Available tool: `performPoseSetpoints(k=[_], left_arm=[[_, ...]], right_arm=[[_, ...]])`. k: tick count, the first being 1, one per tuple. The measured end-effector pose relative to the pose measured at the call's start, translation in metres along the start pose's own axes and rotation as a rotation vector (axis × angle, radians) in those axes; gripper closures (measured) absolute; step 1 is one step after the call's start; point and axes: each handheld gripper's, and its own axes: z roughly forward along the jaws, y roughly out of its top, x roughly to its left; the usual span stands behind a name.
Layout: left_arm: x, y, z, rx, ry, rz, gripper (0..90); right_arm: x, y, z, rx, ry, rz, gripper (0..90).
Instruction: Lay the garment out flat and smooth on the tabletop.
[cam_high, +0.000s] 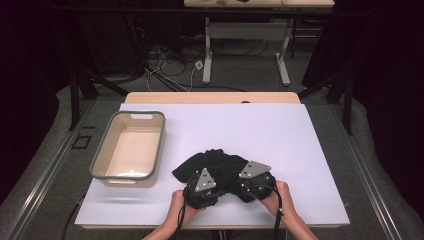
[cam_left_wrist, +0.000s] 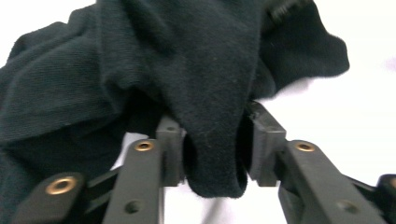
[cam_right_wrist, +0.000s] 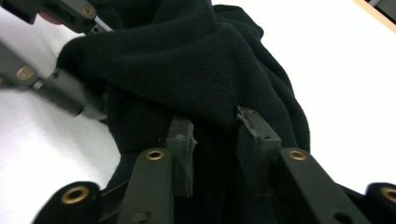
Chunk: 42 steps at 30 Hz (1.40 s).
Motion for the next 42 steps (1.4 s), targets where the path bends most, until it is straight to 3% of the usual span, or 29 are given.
performPoseSetpoints(k=[10,14,17,20,23,27,30,36,39,42], left_arm=[[0.016,0.007,0.0,-0.053,0.006,-0.035,74.3],[0.019,0.006,0.0,-0.053,0.01,-0.038,74.3],[0.021,0.005,-0.001,-0.052,0.014,-0.044,74.2],[0.023,0.004,-0.001,-0.051,0.014,-0.056,74.0],[0.025,0.003,0.0,-0.051,0.021,-0.059,73.5],[0.026,0.002,0.0,-0.029,0.036,-0.036,71.0],[0.026,0.003,0.0,-0.015,0.055,-0.006,65.3],[0.026,0.004,-0.001,-0.006,0.057,0.002,47.5],[0.026,0.005,-0.001,0.01,0.072,0.018,41.8],[0.03,0.004,-0.001,0.018,0.08,0.007,38.9]], right_arm=[[-0.003,-0.006,-0.01,0.041,0.031,0.002,31.3],[-0.005,-0.017,-0.01,0.104,0.096,-0.014,16.1],[-0.001,-0.022,-0.004,0.171,0.099,-0.034,12.9],[0.0,-0.024,0.001,0.186,0.069,-0.056,16.9],[-0.002,-0.026,0.001,0.161,0.029,-0.081,33.2],[-0.006,-0.027,-0.003,0.104,-0.02,-0.063,55.4],[-0.005,-0.023,-0.008,0.056,-0.04,-0.048,65.5],[-0.005,-0.009,-0.009,0.004,-0.064,-0.026,71.3],[-0.009,-0.002,-0.004,-0.008,-0.073,0.005,71.6],[-0.015,0.002,-0.001,-0.001,-0.068,0.055,71.7]])
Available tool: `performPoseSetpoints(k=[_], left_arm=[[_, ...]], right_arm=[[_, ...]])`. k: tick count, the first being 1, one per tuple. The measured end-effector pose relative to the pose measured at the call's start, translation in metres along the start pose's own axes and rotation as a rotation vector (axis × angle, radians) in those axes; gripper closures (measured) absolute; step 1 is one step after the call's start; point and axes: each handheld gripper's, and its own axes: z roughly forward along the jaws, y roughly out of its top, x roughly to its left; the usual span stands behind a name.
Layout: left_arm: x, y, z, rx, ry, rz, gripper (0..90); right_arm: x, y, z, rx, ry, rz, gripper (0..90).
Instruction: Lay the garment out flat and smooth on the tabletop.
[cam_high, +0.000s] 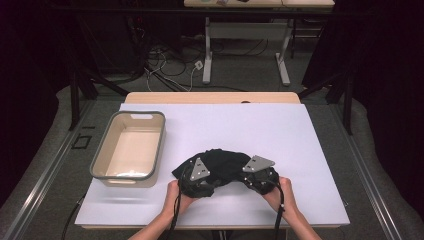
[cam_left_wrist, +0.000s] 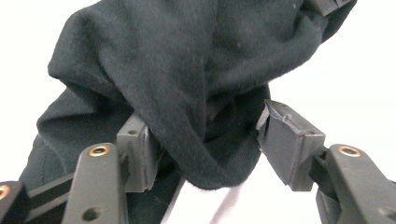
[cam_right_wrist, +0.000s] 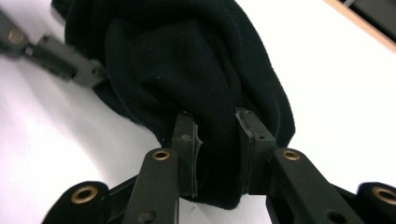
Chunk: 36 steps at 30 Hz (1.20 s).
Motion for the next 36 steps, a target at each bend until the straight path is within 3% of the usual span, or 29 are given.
performPoseSetpoints(k=[3,7,10,16,20,24,28,31,36], left_arm=[[0.004,-0.001,0.0,0.006,0.009,-0.02,36.0],[0.007,-0.002,0.002,0.051,0.018,-0.012,32.2],[0.01,-0.003,0.002,0.056,0.031,-0.02,30.3],[0.014,-0.005,0.006,0.086,0.054,-0.043,27.0],[0.017,-0.007,0.008,0.122,0.081,-0.056,27.9],[0.021,-0.011,0.008,0.104,0.098,-0.07,36.2],[0.025,-0.014,0.007,0.074,0.109,-0.08,48.0],[0.024,-0.014,0.008,0.081,0.097,-0.061,57.7],[0.021,-0.014,0.006,0.085,0.106,-0.037,74.3]], right_arm=[[-0.007,0.005,0.006,-0.003,-0.02,0.045,71.6],[-0.017,0.007,0.016,-0.011,-0.04,0.103,71.6],[-0.025,0.006,0.02,-0.007,-0.05,0.142,71.7],[-0.037,0.003,0.023,-0.007,-0.099,0.187,71.0],[-0.043,-0.002,0.025,-0.005,-0.101,0.214,70.6],[-0.042,-0.003,0.024,-0.005,-0.081,0.208,68.8],[-0.038,-0.005,0.024,-0.011,-0.063,0.196,58.5],[-0.036,-0.008,0.025,0.005,-0.044,0.18,53.6],[-0.027,-0.007,0.023,0.018,-0.026,0.124,70.7]])
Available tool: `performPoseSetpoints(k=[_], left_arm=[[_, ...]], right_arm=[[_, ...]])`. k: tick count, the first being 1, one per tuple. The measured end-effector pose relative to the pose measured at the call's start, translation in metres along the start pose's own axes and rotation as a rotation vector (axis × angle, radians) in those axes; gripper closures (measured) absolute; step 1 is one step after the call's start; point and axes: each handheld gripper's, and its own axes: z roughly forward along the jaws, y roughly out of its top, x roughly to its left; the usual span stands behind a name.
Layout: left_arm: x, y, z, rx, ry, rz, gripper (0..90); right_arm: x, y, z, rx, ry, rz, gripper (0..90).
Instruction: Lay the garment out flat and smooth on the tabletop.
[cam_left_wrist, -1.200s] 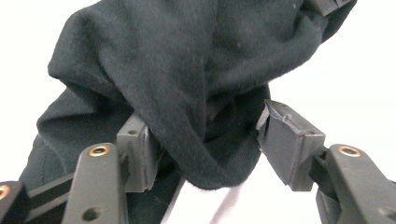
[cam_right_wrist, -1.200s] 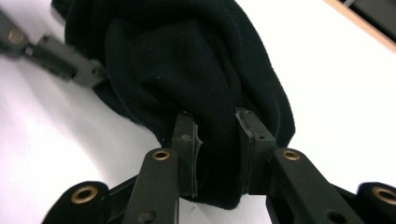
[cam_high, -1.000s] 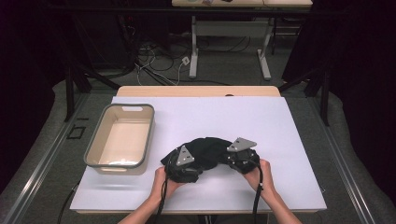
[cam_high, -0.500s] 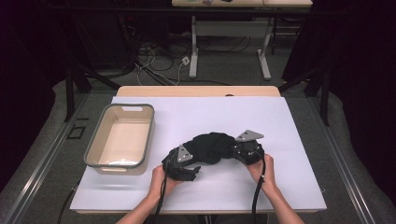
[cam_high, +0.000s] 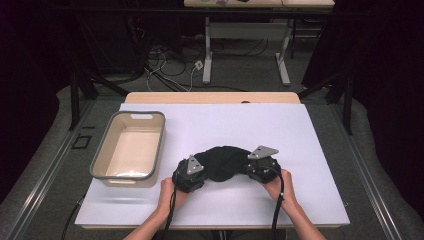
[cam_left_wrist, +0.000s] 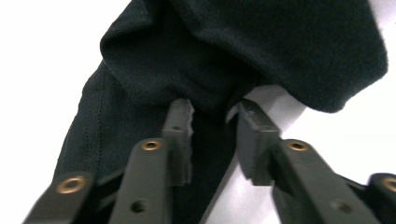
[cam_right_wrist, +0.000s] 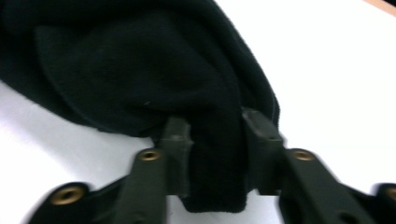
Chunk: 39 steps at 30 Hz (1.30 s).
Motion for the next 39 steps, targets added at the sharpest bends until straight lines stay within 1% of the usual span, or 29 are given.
performPoseSetpoints(k=[1,2,4,6,7,9,11,12,13,16,17,19,20,21,22,23,24,25,26,28,29,30,31,32,35,36,37,38,39], left_arm=[[0.001,0.0,-0.001,0.004,-0.01,0.004,79.0],[0.001,0.0,-0.001,0.005,-0.017,-0.001,81.3],[0.002,-0.001,-0.002,0.003,-0.023,0.007,83.8],[0.002,0.0,-0.004,0.01,-0.031,0.004,84.8],[0.003,0.0,-0.005,0.015,-0.034,0.011,85.1],[0.003,0.0,-0.009,0.006,-0.049,0.004,85.3],[0.001,0.002,-0.017,-0.018,-0.06,-0.003,85.3],[0.001,0.003,-0.022,-0.034,-0.05,0.014,85.4],[0.0,0.004,-0.027,-0.053,-0.046,0.019,85.3],[0.002,0.004,-0.036,-0.082,-0.03,0.02,85.3],[0.004,0.003,-0.036,-0.083,-0.028,0.01,85.2],[0.008,0.001,-0.032,-0.072,-0.027,-0.007,85.0],[0.01,0.0,-0.028,-0.064,-0.029,-0.017,84.8],[0.011,-0.001,-0.024,-0.052,-0.028,-0.025,84.5],[0.012,-0.002,-0.021,-0.043,-0.028,-0.028,84.2],[0.012,-0.002,-0.018,-0.032,-0.037,-0.029,83.8],[0.012,-0.002,-0.016,-0.028,-0.041,-0.027,83.4],[0.011,-0.002,-0.015,-0.021,-0.042,-0.016,82.5],[0.009,-0.002,-0.015,-0.018,-0.05,-0.005,80.7],[0.005,-0.002,-0.015,-0.012,-0.048,0.02,76.5],[0.003,-0.001,-0.016,-0.008,-0.052,0.029,73.5],[0.002,-0.001,-0.016,-0.012,-0.056,0.032,72.2],[0.001,0.0,-0.017,-0.016,-0.053,0.034,72.6],[0.001,0.0,-0.017,-0.02,-0.055,0.036,73.3],[0.002,-0.001,-0.017,-0.023,-0.06,0.019,74.9],[0.002,-0.001,-0.016,-0.026,-0.061,0.016,75.6],[0.002,-0.001,-0.016,-0.027,-0.06,0.012,75.6],[0.002,-0.001,-0.016,-0.03,-0.059,0.013,75.8],[0.002,-0.001,-0.016,-0.028,-0.058,0.014,75.9]], right_arm=[[0.002,0.0,-0.001,-0.01,0.006,0.006,72.6],[0.004,0.0,-0.002,-0.015,0.011,0.007,74.0],[0.007,0.0,-0.007,0.0,0.015,0.019,75.2],[0.008,0.0,-0.012,-0.016,0.029,0.033,75.6],[0.009,0.0,-0.016,-0.013,0.036,0.05,75.8],[0.007,0.002,-0.025,-0.037,0.055,0.08,76.1],[0.004,0.003,-0.036,-0.059,0.065,0.122,76.2],[0.002,0.004,-0.041,-0.075,0.067,0.147,76.2],[-0.001,0.004,-0.045,-0.087,0.062,0.161,76.2],[-0.011,0.003,-0.053,-0.1,-0.002,0.212,76.2],[-0.015,0.001,-0.052,-0.095,-0.02,0.23,76.1],[-0.022,-0.002,-0.045,-0.072,-0.05,0.246,75.4],[-0.025,-0.004,-0.039,-0.065,-0.068,0.23,74.9],[-0.027,-0.006,-0.033,-0.046,-0.074,0.228,74.1],[-0.028,-0.007,-0.026,-0.036,-0.066,0.221,73.2],[-0.028,-0.009,-0.02,-0.017,-0.063,0.204,73.2],[-0.027,-0.01,-0.015,0.003,-0.074,0.188,73.0],[-0.026,-0.011,-0.012,0.012,-0.074,0.177,72.5],[-0.025,-0.01,-0.012,0.014,-0.065,0.169,71.5],[-0.022,-0.009,-0.017,0.019,-0.062,0.142,67.7],[-0.021,-0.009,-0.019,0.019,-0.056,0.142,64.0],[-0.021,-0.009,-0.021,0.007,-0.062,0.124,59.4],[-0.019,-0.009,-0.025,0.013,-0.064,0.123,56.2],[-0.017,-0.008,-0.028,0.011,-0.058,0.106,52.7],[-0.008,-0.005,-0.033,0.011,-0.048,0.052,41.4],[-0.005,-0.004,-0.032,0.001,-0.04,0.033,37.7],[-0.002,-0.003,-0.032,-0.008,-0.024,0.02,33.9],[0.0,-0.001,-0.031,-0.002,0.001,-0.002,30.7],[0.003,0.0,-0.029,-0.005,0.014,-0.014,29.3]])
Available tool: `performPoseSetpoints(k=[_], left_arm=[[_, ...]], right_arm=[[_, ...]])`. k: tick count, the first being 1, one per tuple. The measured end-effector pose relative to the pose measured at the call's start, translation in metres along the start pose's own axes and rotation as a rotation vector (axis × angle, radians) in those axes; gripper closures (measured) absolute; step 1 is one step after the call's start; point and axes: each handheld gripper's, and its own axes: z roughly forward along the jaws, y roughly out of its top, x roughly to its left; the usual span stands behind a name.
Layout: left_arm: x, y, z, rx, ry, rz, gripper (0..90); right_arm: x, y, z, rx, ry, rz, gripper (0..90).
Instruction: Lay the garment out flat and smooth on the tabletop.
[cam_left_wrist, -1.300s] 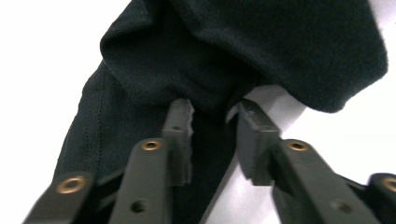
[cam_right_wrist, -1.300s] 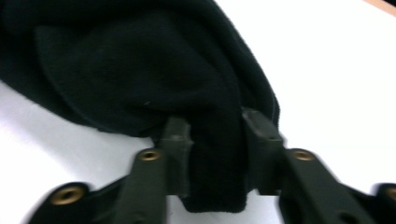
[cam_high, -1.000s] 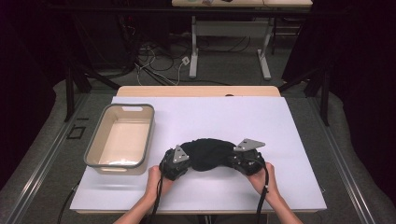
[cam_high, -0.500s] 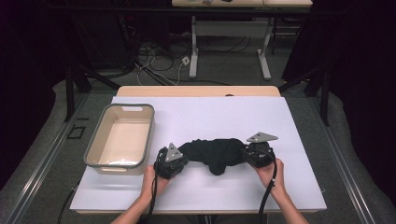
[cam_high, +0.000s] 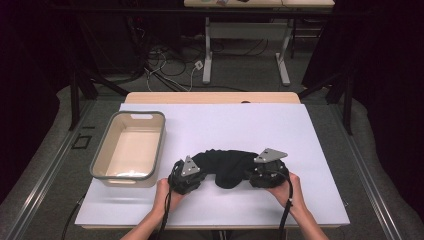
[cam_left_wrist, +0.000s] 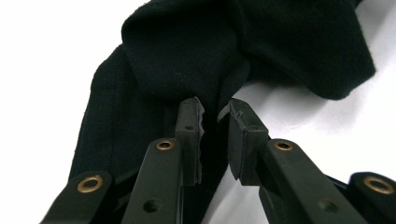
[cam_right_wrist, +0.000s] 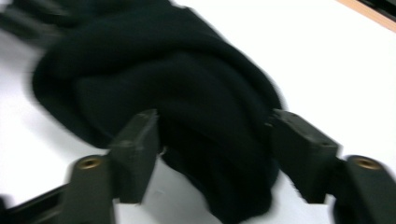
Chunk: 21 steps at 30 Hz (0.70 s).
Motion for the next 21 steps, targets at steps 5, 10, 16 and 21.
performPoseSetpoints(k=[5,10,16,21], left_arm=[[-0.002,0.001,0.0,-0.008,0.006,0.011,74.6],[-0.002,0.003,0.0,-0.01,0.015,0.011,68.3],[-0.009,0.008,-0.003,-0.013,0.03,0.001,50.2],[-0.018,0.012,-0.002,-0.023,0.027,0.03,43.0]], right_arm=[[0.009,0.006,0.013,0.001,-0.031,-0.071,49.7],[-0.003,0.012,0.02,-0.035,-0.102,0.028,64.9],[-0.018,0.007,0.028,-0.047,-0.147,0.118,74.3],[-0.021,0.005,0.028,-0.034,-0.128,0.126,71.1]])
